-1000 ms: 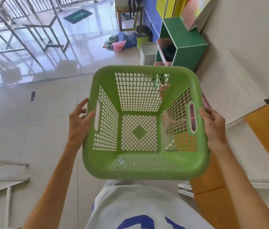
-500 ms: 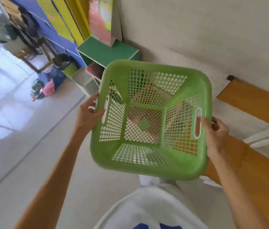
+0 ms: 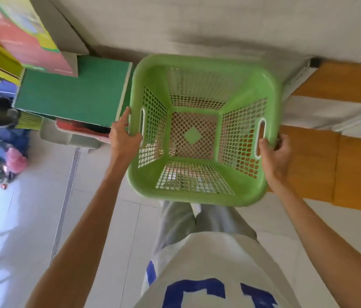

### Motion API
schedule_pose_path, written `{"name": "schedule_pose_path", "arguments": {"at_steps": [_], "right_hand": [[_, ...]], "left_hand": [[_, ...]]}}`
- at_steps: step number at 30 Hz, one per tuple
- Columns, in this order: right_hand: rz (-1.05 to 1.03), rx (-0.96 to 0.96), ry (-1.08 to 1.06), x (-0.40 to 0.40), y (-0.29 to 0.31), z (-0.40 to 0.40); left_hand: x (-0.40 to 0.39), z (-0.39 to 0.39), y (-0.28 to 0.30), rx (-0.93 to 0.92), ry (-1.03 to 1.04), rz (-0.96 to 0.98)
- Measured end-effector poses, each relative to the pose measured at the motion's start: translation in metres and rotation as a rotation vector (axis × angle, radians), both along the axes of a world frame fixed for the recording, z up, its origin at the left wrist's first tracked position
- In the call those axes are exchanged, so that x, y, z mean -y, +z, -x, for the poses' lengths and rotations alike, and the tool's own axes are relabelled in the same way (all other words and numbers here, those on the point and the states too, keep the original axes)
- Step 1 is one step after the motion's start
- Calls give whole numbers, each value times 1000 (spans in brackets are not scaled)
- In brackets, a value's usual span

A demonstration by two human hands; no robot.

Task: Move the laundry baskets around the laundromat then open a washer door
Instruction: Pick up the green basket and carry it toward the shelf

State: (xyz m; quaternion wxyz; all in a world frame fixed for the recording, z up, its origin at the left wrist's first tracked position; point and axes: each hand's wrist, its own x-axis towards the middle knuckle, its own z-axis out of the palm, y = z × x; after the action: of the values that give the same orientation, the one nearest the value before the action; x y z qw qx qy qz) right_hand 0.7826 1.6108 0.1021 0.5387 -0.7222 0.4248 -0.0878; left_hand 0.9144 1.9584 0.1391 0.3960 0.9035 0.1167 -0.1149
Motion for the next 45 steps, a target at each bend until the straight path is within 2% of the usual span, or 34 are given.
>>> {"name": "schedule_pose_path", "arguments": {"at_steps": [8, 16, 22, 30, 36, 45], "right_hand": [[18, -313, 67, -11, -98, -48], [-16, -346, 43, -26, -219, -76], [20, -404, 90, -27, -287, -83], [8, -514, 215, -18, -314, -89], [92, -638, 308, -6, -324, -89], [184, -690, 428, 0, -339, -86]], "left_hand": [[-13, -61, -119, -264, -114, -20], [-7, -98, -248, -386, -132, 13], [-9, -105, -320, -437, -128, 3], [-18, -105, -355, -536, -231, -18], [-12, -105, -355, -506, -319, -67], [-8, -107, -357, -539, -401, -93]]}}
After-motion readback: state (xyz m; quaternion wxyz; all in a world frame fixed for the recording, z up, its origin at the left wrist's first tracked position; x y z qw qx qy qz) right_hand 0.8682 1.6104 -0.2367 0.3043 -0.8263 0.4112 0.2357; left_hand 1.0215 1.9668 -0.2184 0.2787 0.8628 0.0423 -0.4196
